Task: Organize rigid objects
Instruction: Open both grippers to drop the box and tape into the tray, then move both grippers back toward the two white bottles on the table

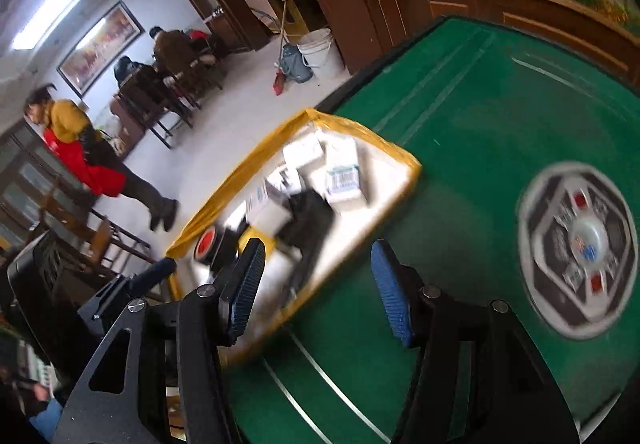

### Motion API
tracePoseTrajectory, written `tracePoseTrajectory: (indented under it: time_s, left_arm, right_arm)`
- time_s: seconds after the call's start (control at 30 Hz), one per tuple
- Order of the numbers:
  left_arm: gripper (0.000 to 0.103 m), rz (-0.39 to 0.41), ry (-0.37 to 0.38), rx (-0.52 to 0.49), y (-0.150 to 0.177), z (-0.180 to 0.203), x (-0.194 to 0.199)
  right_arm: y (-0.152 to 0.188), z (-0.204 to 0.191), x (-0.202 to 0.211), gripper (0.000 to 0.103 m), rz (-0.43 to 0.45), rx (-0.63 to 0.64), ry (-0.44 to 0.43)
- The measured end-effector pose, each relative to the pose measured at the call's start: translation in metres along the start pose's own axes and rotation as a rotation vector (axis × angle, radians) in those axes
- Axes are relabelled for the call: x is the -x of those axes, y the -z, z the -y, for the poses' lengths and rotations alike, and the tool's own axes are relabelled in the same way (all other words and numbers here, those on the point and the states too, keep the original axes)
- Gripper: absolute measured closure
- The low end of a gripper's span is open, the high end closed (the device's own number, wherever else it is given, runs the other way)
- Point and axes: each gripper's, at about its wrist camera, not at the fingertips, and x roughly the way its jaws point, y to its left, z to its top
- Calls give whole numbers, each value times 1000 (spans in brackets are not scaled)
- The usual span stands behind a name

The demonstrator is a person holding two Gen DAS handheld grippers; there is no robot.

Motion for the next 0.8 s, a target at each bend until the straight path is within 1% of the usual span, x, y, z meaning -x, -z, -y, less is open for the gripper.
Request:
tracePoseTrajectory:
  time_s: [0.1,0.13,0.23,0.27,0.37,0.43,0.5,0.57,0.63,0.67,0.73,0.8]
  left_arm:
    - [23,-17,0,-52,9,25,21]
    - [23,-19,9,-69,12,32,26]
    - [23,-36,49,-119,22,52,40]
    - [23,-44,64,-124,24,57,40]
    - [23,-64,118,-147,31,69,38]
    - [23,-74,161,-169,33,77,32]
    - [23,-88,200,-177,36,85,27]
    - [23,-100,266,-191,38,93,22]
    - [23,-114,304,-215,42,102,20]
    - [23,-123,336,-228,44,107,17]
    - [23,-146,382,-260,48,120,11]
    - [23,-175,435,-314,49,140,5]
  right_arm:
    - [26,30,24,47,-11,-52,-13]
    - [36,43,32,47,-21,-79,0]
    - [60,75,50,47,-20,-155,13]
    - [71,91,60,47,-16,-194,27]
    - [94,123,86,47,0,-276,48]
    - [103,138,100,47,12,-301,101]
    - [112,159,118,47,31,-347,179]
    - [120,179,136,47,41,-416,254]
    - [129,188,147,47,33,-453,285]
    - [135,196,154,47,34,-493,306]
    - [146,201,164,47,38,-543,310]
    - [159,205,171,47,23,-588,317]
